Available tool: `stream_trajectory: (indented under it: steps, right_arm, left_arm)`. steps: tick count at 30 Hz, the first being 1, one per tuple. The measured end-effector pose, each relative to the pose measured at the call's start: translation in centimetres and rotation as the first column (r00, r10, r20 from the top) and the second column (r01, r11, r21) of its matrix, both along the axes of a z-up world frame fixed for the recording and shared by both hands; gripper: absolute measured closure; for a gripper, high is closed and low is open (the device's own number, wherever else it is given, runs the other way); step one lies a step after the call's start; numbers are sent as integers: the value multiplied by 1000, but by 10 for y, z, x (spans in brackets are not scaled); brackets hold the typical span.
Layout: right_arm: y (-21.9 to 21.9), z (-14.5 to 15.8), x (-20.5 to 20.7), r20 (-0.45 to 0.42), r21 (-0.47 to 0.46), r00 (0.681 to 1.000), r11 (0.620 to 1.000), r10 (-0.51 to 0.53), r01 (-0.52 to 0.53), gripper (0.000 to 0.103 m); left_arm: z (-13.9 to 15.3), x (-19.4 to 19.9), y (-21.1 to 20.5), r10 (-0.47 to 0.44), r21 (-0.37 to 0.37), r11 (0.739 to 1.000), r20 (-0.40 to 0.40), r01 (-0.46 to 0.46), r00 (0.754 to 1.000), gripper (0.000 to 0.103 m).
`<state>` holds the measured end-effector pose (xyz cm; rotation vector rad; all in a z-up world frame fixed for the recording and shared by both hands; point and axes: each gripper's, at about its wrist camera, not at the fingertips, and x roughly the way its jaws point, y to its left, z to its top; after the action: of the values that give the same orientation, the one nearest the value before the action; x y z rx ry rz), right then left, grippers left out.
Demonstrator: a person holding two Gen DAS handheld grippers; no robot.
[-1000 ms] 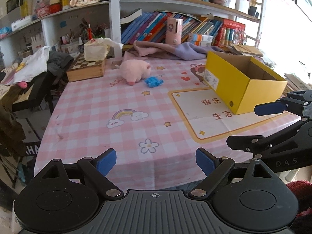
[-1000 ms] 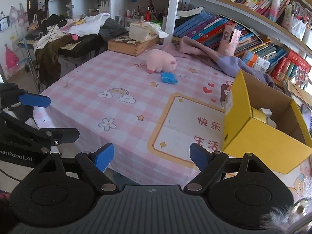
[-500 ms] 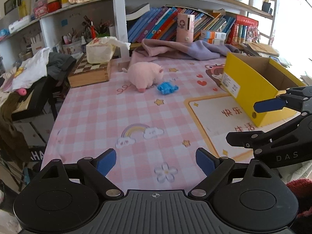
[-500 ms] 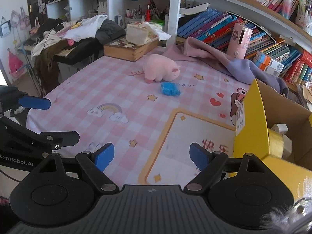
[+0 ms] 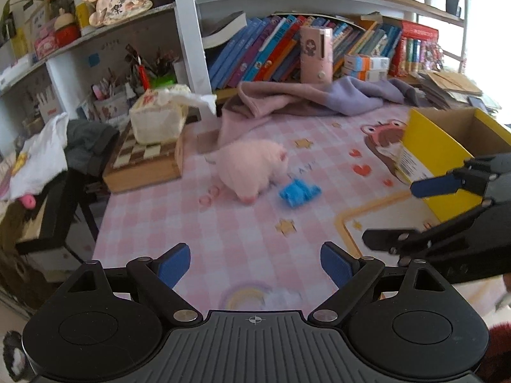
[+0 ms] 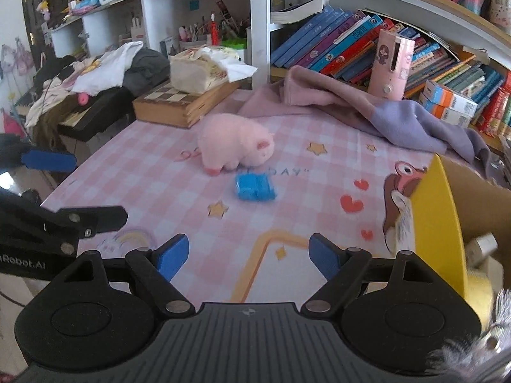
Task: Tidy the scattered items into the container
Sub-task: 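Grasp the pink plush pig with the left tool while the right tool grasps the blue packet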
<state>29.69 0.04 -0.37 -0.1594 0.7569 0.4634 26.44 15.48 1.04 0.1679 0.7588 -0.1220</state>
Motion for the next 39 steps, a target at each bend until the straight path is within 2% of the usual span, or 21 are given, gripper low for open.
stream_trajectory:
  steps: [5,9,12,19,24,27,31,35,36,38,39]
  right_arm:
    - [9,-12,49,-4,3,1000,1000,-30,30,23]
    - [21,-26,82,-20,-1,999,1000,-27,27,23]
    - [33,-38,97,-29,-9,1000,1000,-3,3,23]
    - [51,-63,118,-39,-34,999,999,12,-14,24]
    - [55,-74,127,-57,-32,998,999,15,-17,31]
    - [56,-78,130,-65,-31,998,999,12,-14,44]
    - [54,-78,131,-47,-37,999,999,7,-9,58]
    - [53,-77,128,-42,-49,999,999,14,-16,62]
    - [53,-76,127,-41,-52,999,999,14,-16,63]
    - [52,-75,124,-48,-52,999,999,10,-13,64]
    - [50,-74,122,-54,-49,999,999,7,-10,64]
  left_arm:
    - [-3,49,0,-12,34,999,13,12,1000,12]
    - [-10,85,10,9,-10,1000,-17,-9,1000,12]
    - [-18,108,16,3,-33,999,-39,-4,999,12]
    - [-42,154,8,-51,-7,999,-84,50,995,12]
    - [-65,179,0,-65,33,997,-127,70,990,12]
    - [-75,191,-2,-71,30,997,-149,76,986,6]
    - [-90,203,-4,-74,22,997,-192,80,979,5]
    - [-98,206,-8,-77,32,996,-205,86,976,5]
    - [-98,206,-7,-80,21,996,-201,86,976,7]
    - [-97,205,-5,-84,-12,996,-199,83,977,19]
    - [-96,204,-4,-78,-23,997,-196,75,978,30]
